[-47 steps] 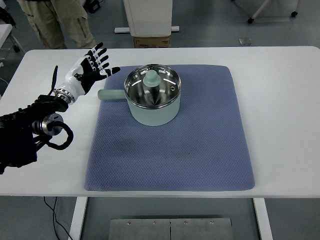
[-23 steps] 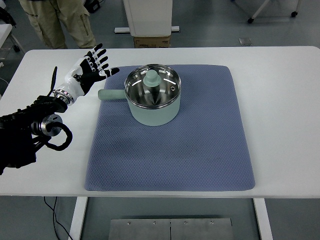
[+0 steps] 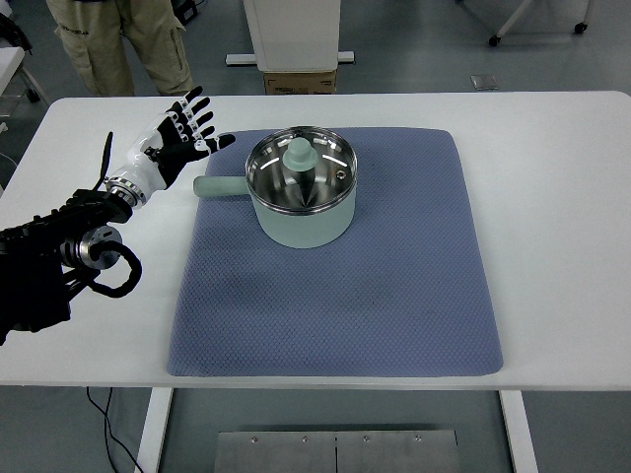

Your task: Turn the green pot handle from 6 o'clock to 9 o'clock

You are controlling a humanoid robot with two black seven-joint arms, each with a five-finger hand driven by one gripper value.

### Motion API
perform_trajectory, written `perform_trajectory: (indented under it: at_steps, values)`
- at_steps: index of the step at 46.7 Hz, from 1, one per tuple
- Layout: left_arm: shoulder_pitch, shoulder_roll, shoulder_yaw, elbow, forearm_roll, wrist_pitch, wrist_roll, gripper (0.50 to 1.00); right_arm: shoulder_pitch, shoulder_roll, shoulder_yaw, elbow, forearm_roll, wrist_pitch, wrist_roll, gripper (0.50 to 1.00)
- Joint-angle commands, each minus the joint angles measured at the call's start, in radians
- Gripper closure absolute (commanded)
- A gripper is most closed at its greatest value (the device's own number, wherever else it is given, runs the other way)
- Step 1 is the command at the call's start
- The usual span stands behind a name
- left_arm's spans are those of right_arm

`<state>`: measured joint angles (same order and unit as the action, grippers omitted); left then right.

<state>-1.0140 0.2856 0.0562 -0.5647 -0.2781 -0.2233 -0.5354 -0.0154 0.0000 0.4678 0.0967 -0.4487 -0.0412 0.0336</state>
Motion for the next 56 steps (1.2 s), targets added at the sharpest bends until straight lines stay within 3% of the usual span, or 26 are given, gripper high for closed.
perform_trajectory:
  at_steps: [1,16,28,56]
  values:
    - [0.005,0.000,-0.004,0.000,-0.007,-0.001,0.000,0.500,0.000,0.000,0.000,0.000,-0.001,0.000,0.000,0.500]
    - [0.114,-0.002,-0.271,0.000,-0.010,-0.004,0.000,0.500,0.000,0.000,0.002,0.003,0.001,0.000,0.000,0.500]
    - [0.120,-0.009,-0.375,0.000,-0.009,-0.013,0.000,0.500,0.000,0.000,0.002,0.003,0.001,0.000,0.000,0.500]
    - [0.121,-0.052,-0.420,0.000,-0.004,-0.041,0.000,0.500,0.000,0.000,0.002,0.003,0.001,0.001,0.000,0.500]
